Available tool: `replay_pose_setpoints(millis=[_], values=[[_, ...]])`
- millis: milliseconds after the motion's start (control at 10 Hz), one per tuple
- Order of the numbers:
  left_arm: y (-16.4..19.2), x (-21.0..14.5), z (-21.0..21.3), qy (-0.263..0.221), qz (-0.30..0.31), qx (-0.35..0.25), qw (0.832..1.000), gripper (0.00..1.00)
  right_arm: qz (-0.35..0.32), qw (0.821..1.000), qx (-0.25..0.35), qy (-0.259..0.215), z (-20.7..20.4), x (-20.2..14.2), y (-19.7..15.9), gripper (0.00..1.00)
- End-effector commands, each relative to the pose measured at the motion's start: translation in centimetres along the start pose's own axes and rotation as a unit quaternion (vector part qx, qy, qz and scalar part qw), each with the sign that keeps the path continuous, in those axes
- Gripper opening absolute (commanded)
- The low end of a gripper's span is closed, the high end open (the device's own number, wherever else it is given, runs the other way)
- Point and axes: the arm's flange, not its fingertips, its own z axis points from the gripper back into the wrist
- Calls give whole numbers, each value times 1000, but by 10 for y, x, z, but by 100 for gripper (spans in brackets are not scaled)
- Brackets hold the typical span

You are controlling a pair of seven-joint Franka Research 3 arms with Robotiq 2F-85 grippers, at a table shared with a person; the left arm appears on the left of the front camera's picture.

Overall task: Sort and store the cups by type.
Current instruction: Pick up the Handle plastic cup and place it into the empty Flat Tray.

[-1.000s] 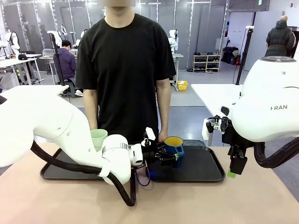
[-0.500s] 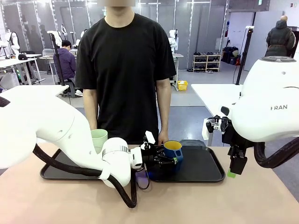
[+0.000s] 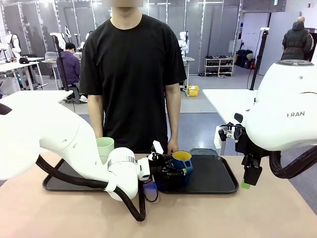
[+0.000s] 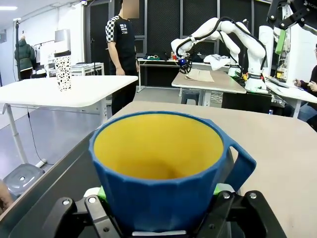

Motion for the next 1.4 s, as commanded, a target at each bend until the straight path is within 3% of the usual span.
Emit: replay_pose_setpoints(millis=[0, 100, 200, 300, 400, 1300], values=[[-3, -16, -3, 1, -15, 24, 1000, 74, -9, 1000, -5, 9, 2, 0, 2, 100], [-5, -18, -3, 6, -16, 24, 1000, 74, -9, 1000, -5, 9, 2, 0, 2, 100], [-6, -20, -4, 8, -12, 19, 1000, 93, -9, 1000, -5, 9, 2, 0, 2, 100], [-7, -19, -3, 12, -21, 23, 999, 94, -9, 1000, -5, 9, 2, 0, 2, 100], [-7, -18, -3, 15, -20, 26, 999, 100, -9, 1000, -5, 9, 2, 0, 2, 100], [-11, -12, 10, 7, -25, 42, 999, 100, -9, 1000, -5, 9, 2, 0, 2, 100]])
